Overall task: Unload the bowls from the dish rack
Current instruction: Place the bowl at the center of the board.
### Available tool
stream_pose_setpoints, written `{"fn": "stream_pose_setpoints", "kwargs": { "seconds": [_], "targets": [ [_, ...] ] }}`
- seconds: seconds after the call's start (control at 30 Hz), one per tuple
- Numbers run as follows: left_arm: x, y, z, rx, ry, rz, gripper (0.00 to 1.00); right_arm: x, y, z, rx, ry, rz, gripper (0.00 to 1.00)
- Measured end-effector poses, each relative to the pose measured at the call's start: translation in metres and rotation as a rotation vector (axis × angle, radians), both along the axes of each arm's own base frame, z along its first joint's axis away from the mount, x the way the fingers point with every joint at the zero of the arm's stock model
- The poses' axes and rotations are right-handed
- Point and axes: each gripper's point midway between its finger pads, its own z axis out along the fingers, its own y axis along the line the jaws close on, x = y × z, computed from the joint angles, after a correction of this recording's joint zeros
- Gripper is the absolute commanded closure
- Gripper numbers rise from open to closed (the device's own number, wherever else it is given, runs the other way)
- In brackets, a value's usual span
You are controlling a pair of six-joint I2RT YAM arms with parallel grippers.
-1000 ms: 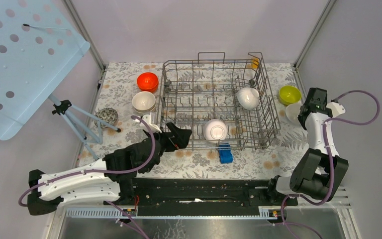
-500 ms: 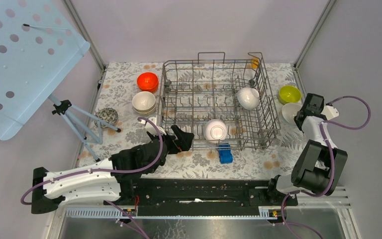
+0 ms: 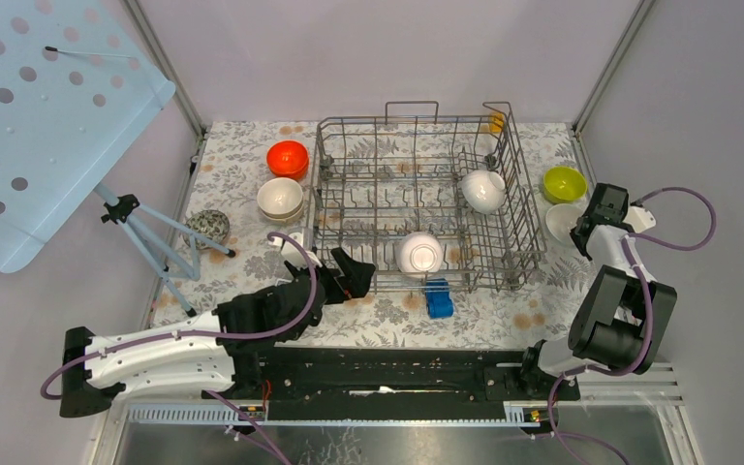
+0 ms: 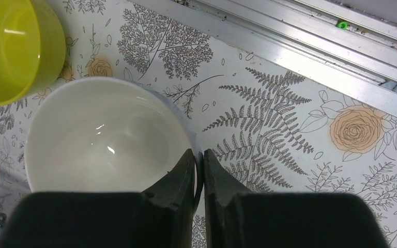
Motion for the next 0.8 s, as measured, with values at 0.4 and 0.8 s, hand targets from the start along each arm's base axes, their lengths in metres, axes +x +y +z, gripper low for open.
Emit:
{"fn": "stream_pose_setpoints", "kwargs": {
  "seconds": [0.4, 0.8],
  "targets": [
    [0.0, -0.001, -0.003, -0.015, 0.009, 0.005, 0.01, -0.004, 0.002, -0.014, 0.01, 0.046, 0.025, 0.94],
    [0.0, -0.003, -0.001, -0.04, 0.008, 0.007, 0.01, -0.004, 0.003, -0.023, 0.02, 0.071, 0.041, 0.63]
  ]
}}
